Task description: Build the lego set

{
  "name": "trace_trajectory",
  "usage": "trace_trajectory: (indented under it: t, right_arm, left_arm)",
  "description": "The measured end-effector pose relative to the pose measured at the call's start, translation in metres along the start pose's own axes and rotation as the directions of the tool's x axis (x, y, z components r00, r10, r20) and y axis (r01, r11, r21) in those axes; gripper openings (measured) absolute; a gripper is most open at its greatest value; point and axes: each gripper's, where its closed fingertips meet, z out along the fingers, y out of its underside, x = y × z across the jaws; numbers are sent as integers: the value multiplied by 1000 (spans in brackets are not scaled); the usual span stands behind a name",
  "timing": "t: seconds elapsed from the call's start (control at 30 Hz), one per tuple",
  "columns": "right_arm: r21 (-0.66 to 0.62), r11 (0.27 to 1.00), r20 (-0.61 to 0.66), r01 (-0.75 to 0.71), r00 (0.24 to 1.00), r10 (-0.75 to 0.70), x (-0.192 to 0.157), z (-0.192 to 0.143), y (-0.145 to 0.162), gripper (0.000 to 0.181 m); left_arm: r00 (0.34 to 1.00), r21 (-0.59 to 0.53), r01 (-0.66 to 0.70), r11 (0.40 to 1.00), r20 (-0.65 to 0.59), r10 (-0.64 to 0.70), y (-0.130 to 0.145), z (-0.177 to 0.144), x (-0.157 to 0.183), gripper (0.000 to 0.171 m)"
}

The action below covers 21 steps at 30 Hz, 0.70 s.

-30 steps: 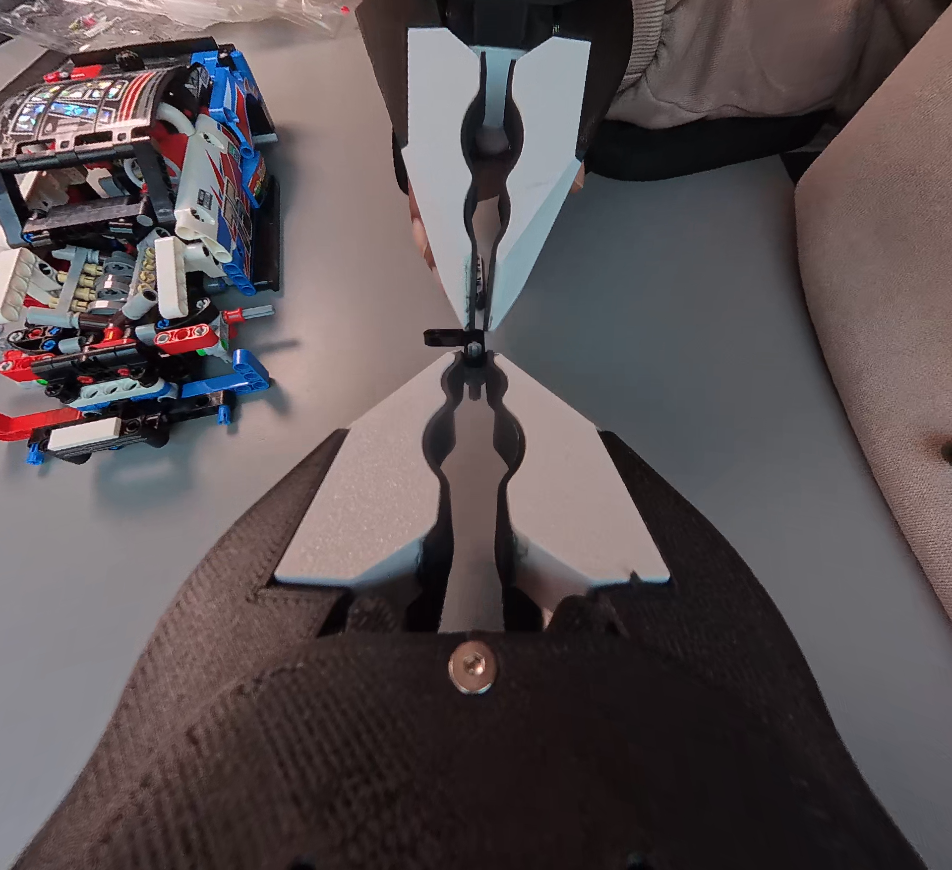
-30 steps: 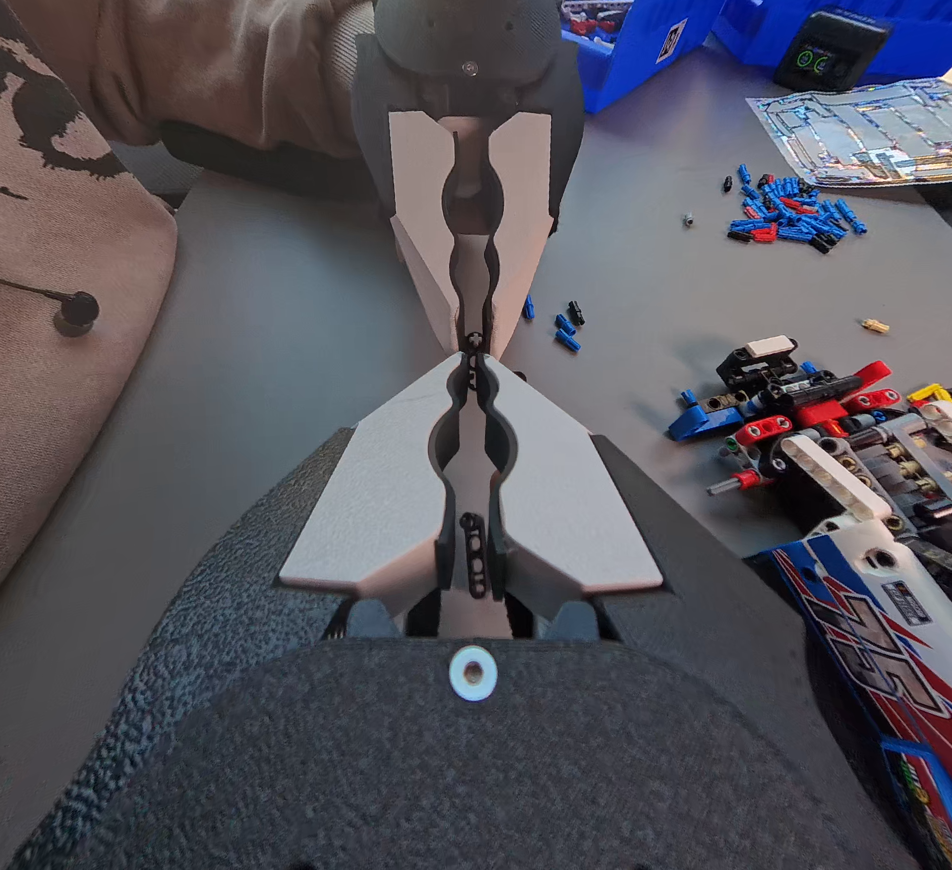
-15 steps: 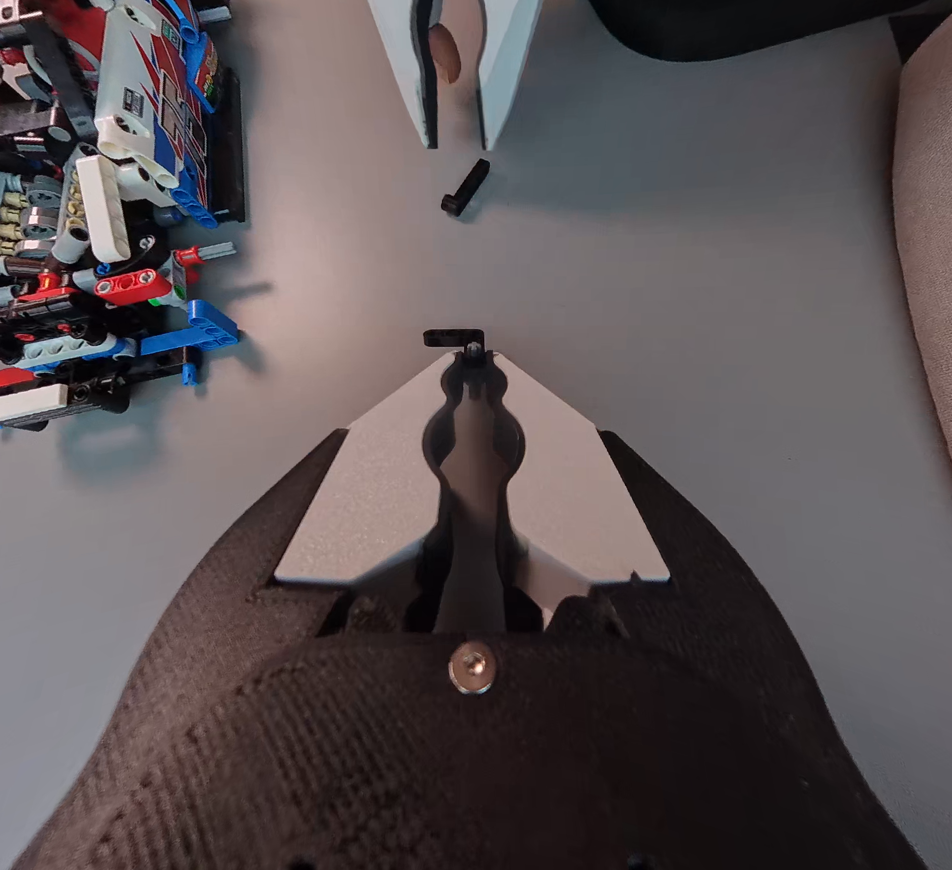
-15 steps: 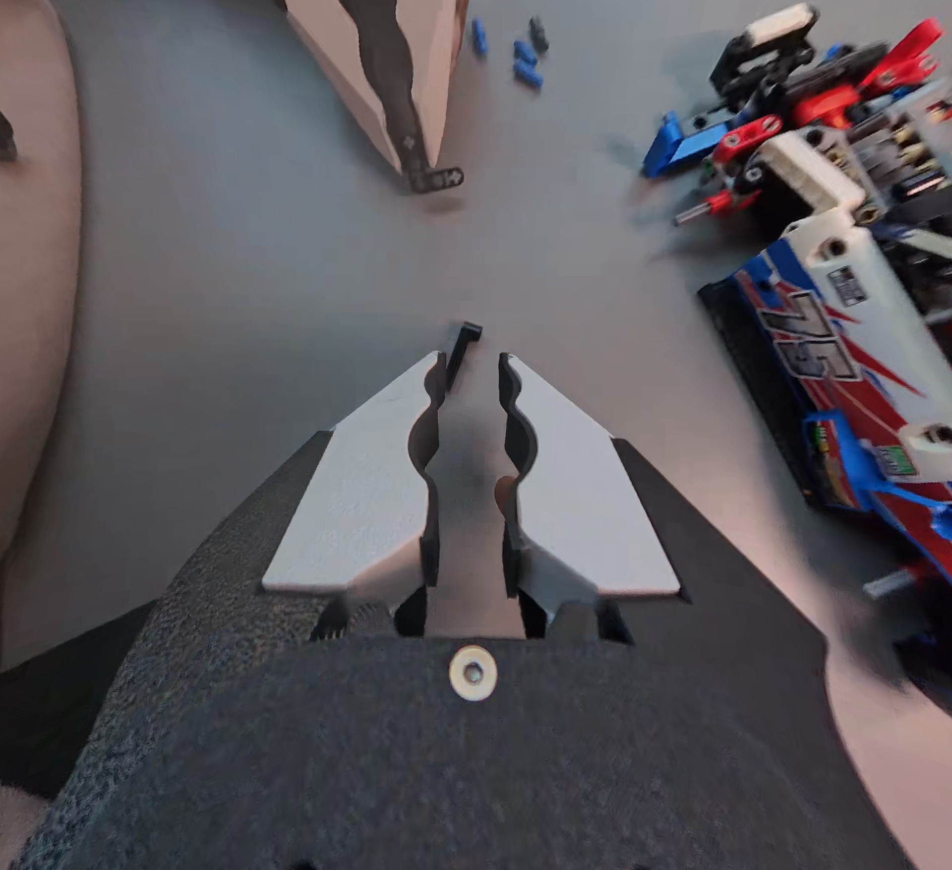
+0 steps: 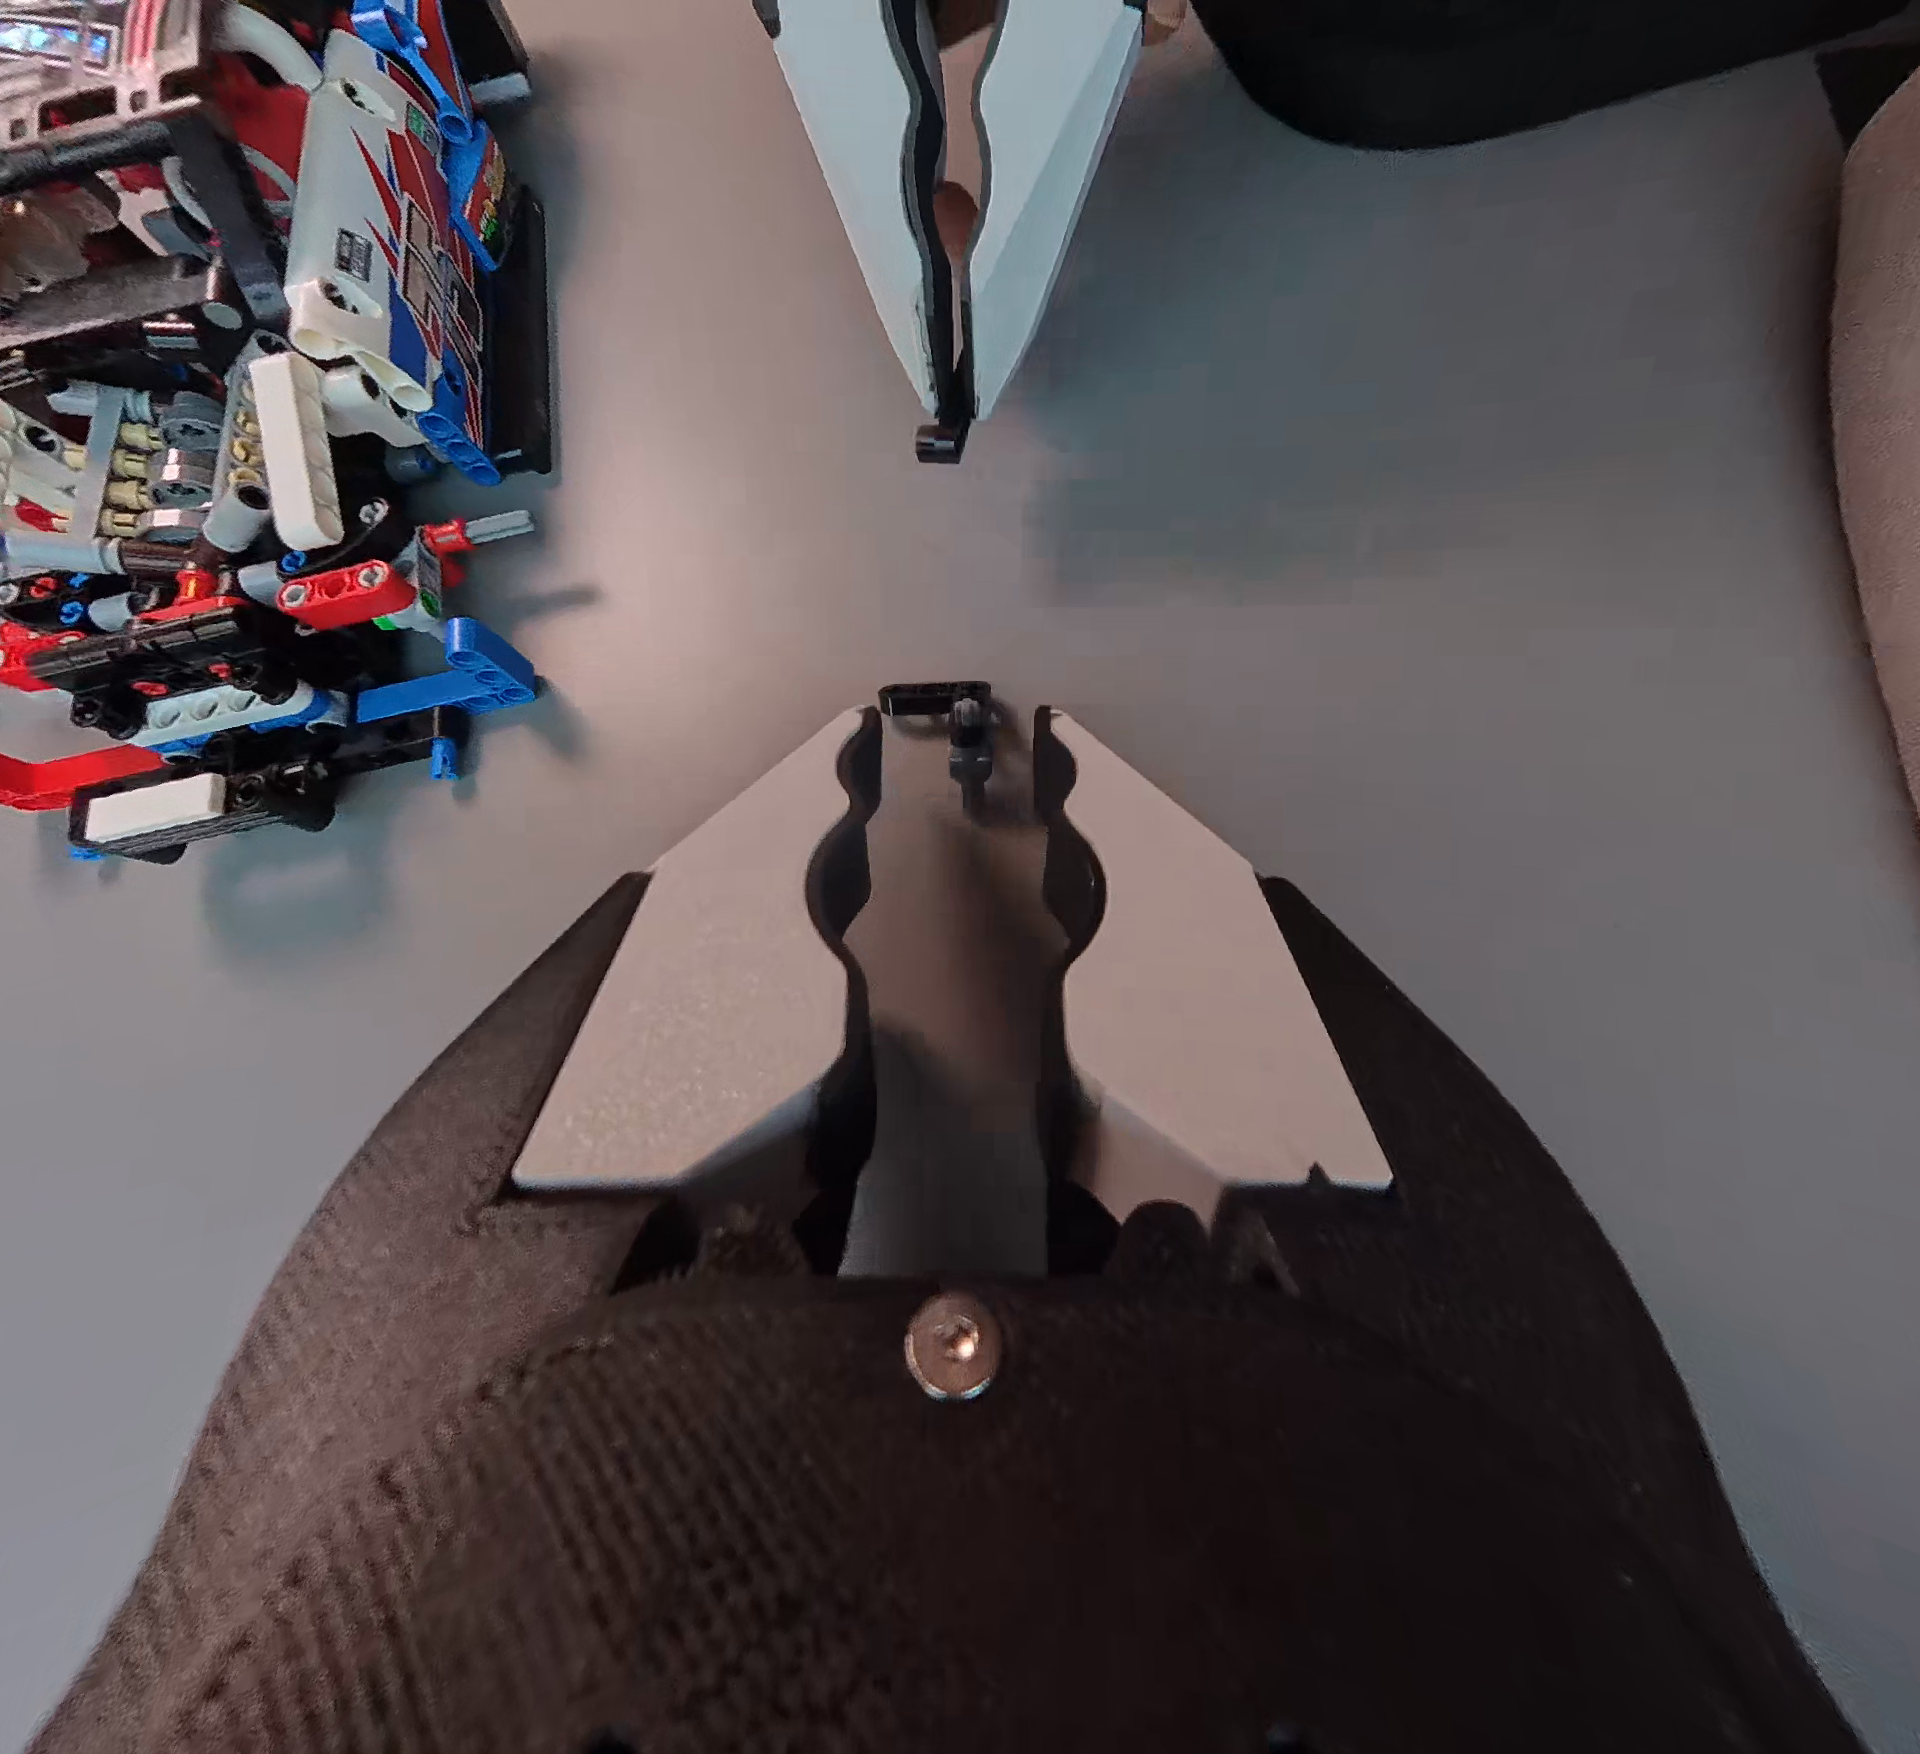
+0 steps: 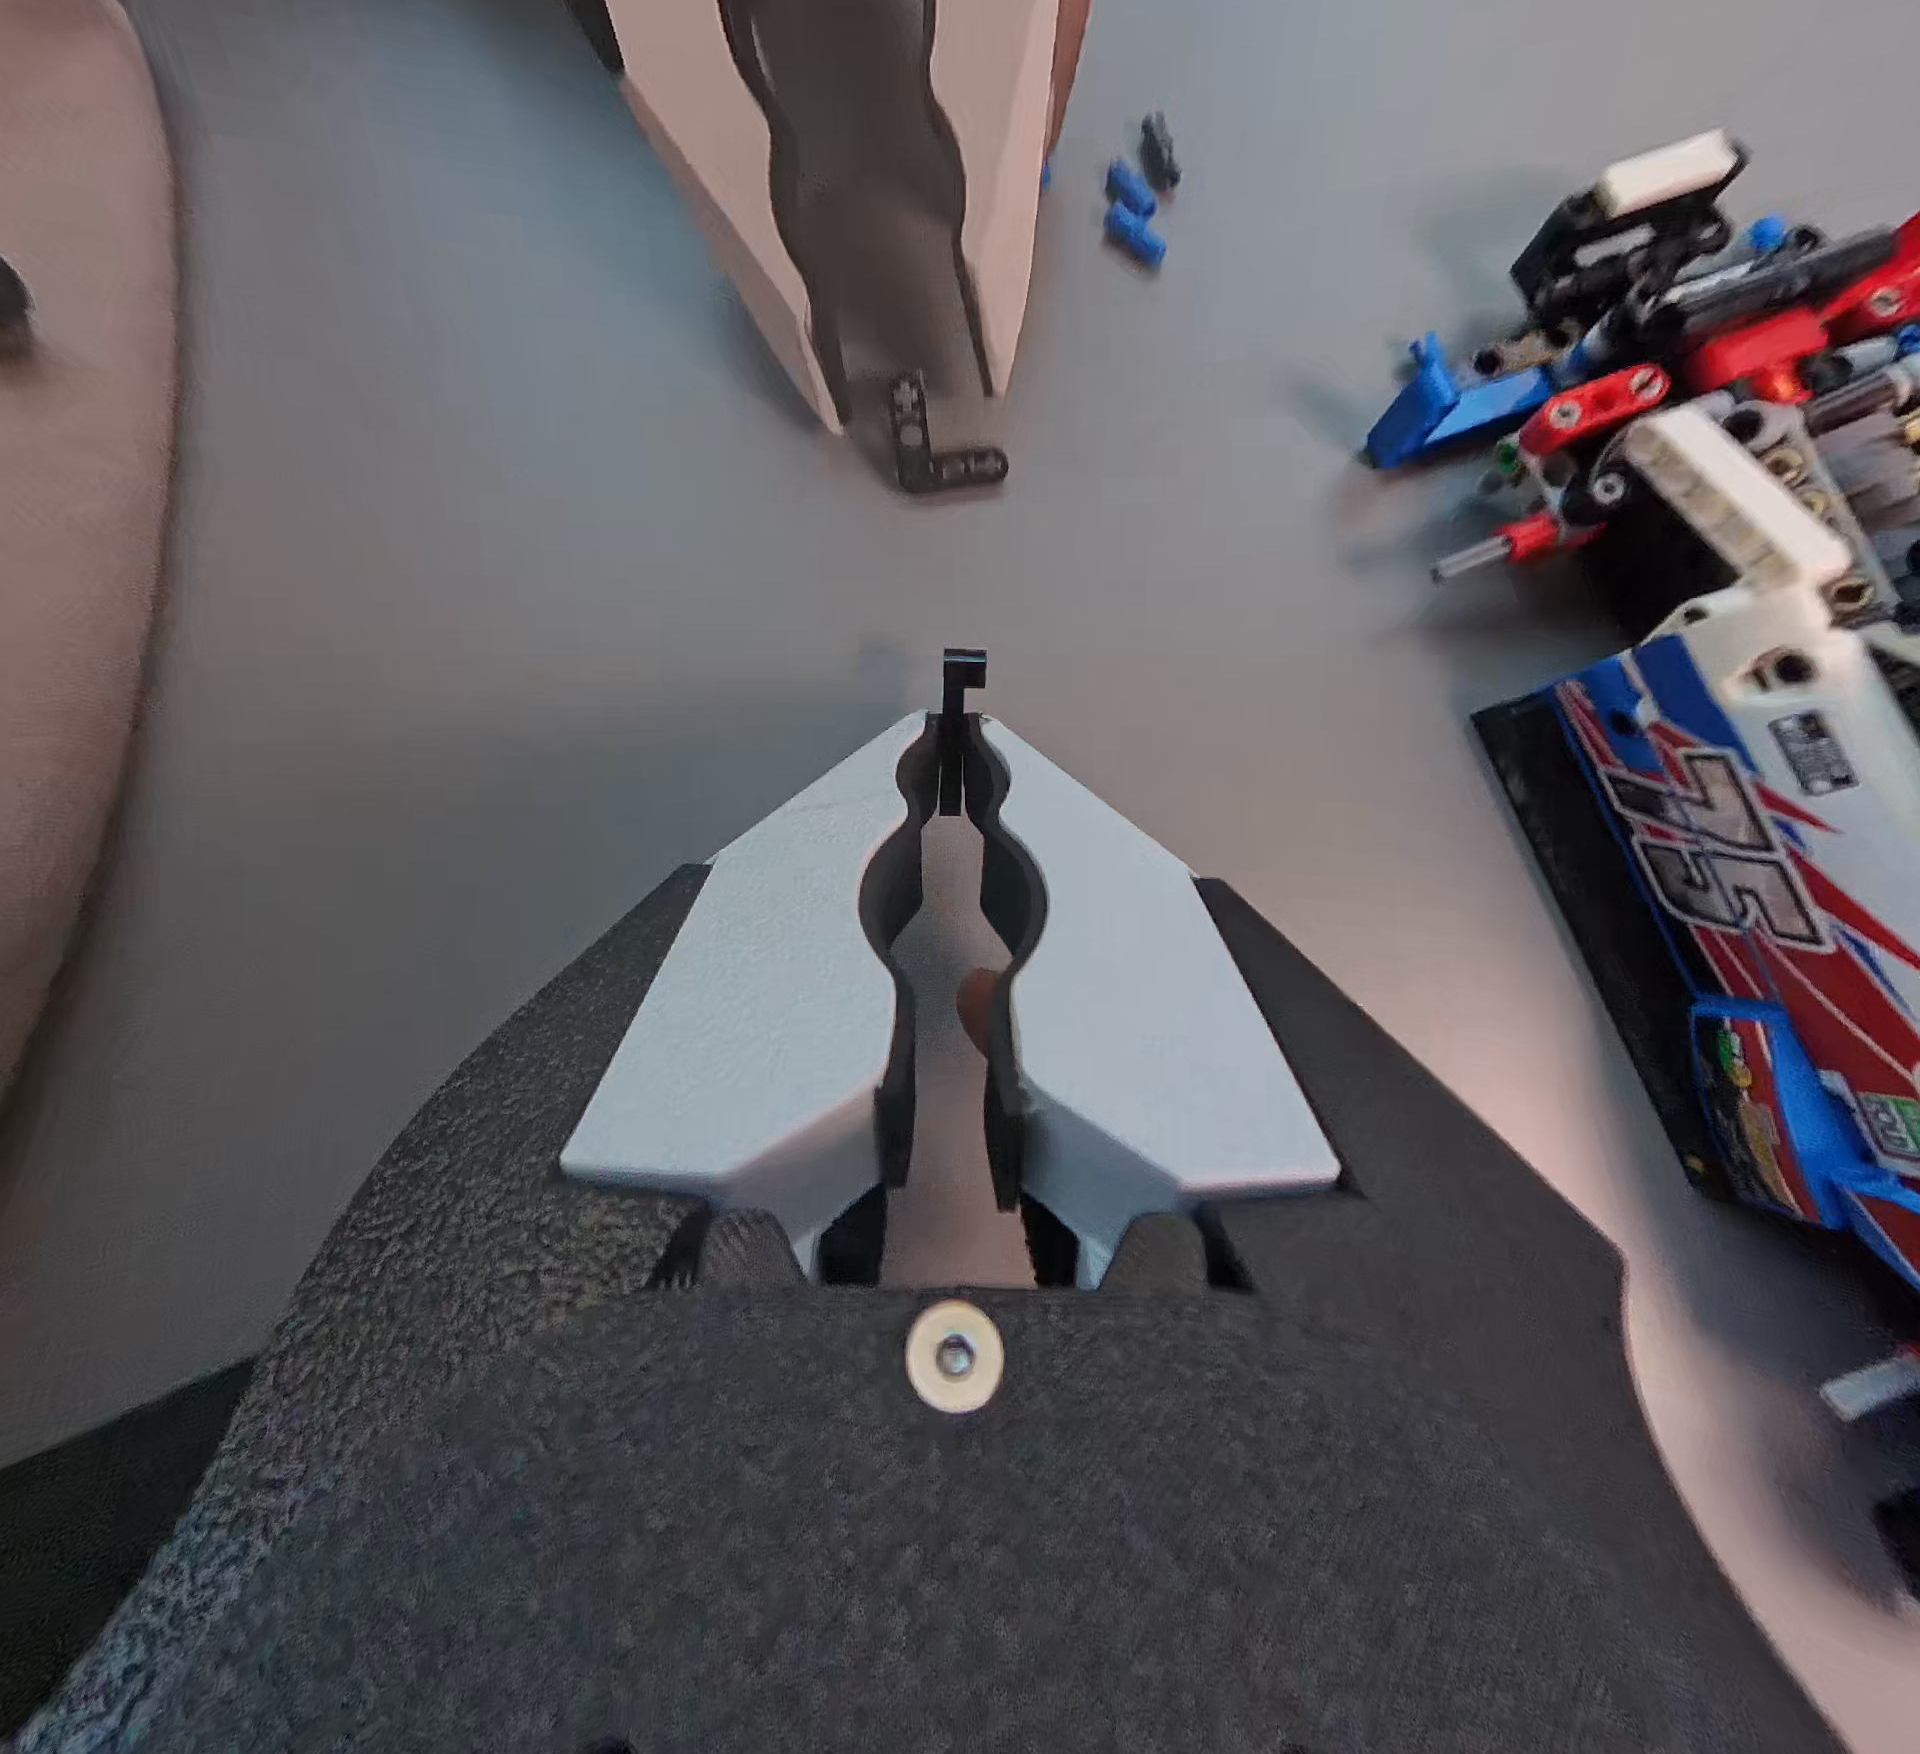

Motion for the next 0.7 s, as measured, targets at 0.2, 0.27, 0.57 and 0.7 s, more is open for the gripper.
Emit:
trace_trajectory:
  t: [0.2, 0.27, 0.57, 0.7]
  right_arm:
    - [600, 771, 109, -216, 976, 189, 9, -31, -100, 1]
    - [720, 591, 235, -364, 929, 286, 13, -42, -124, 1]
    - [826, 120, 437, -550, 761, 479, 37, -50, -148, 1]
    - [827, 96, 447, -553, 752, 485, 34, -47, -152, 2]
  left_arm:
    - [984, 328, 166, 930, 6, -177, -52, -30, -19, 24]
    - [968, 459, 198, 866, 49, -247, -72, -44, -32, 24]
    - [882, 566, -12, 824, 394, -258, -97, -79, -58, 26]
    - [851, 508, -93, 856, 487, -196, -96, -79, -60, 23]
